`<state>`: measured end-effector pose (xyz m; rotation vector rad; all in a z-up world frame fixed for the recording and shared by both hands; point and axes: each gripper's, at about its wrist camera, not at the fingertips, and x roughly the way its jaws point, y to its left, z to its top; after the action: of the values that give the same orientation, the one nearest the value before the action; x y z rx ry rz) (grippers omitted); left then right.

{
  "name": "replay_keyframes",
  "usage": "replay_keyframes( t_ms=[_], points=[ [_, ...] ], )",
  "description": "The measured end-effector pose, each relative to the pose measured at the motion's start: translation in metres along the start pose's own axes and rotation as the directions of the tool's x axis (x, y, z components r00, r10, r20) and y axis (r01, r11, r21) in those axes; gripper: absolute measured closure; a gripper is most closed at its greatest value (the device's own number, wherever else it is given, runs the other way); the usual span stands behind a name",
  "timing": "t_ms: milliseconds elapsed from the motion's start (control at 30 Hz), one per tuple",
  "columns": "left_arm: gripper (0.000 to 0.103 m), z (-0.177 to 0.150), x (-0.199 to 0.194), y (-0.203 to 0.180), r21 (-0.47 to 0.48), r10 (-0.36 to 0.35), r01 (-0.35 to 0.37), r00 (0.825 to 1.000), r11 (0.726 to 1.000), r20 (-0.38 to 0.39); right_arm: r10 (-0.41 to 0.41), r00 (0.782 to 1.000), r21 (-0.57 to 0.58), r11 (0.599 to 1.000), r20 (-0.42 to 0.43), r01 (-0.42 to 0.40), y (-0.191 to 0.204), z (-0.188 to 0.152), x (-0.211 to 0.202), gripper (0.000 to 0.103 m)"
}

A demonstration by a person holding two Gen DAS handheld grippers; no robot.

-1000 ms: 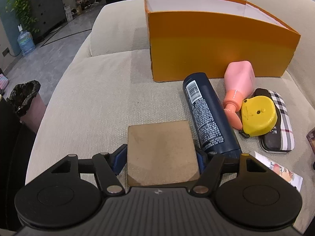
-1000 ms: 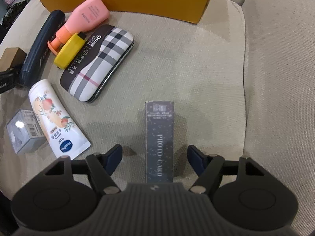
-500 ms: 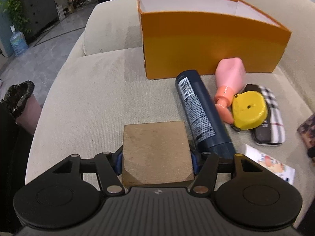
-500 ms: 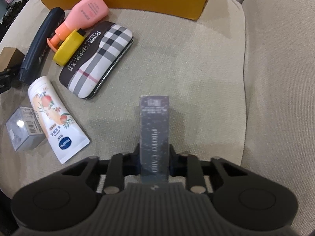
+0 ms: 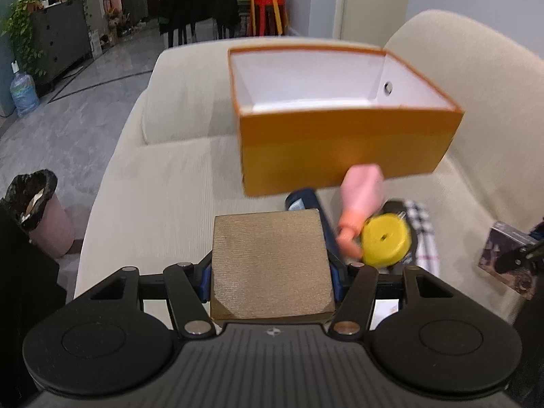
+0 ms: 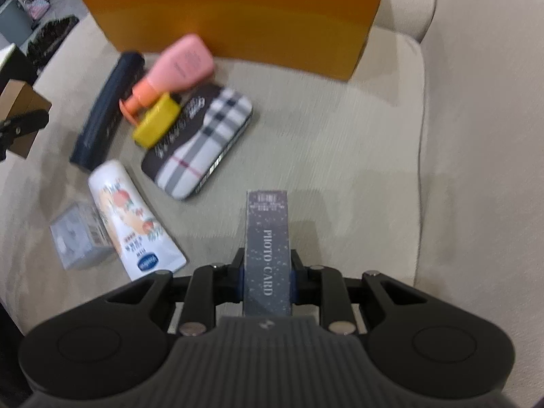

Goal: Organize rigid objects

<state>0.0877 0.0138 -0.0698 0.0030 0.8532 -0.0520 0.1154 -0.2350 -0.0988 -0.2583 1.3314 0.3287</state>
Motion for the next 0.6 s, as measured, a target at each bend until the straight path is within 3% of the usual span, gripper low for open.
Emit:
replay_keyframes(
  t_ms=[600],
  points=[
    [0.034, 0.064, -0.029, -0.015, 0.052, -0.028, 0.022, 0.994, 0.998, 0.110, -0.018, 0.986, -0.009, 1.000, 0.168, 0.020, -0.014, 0.047, -0.081, 0.081]
  ],
)
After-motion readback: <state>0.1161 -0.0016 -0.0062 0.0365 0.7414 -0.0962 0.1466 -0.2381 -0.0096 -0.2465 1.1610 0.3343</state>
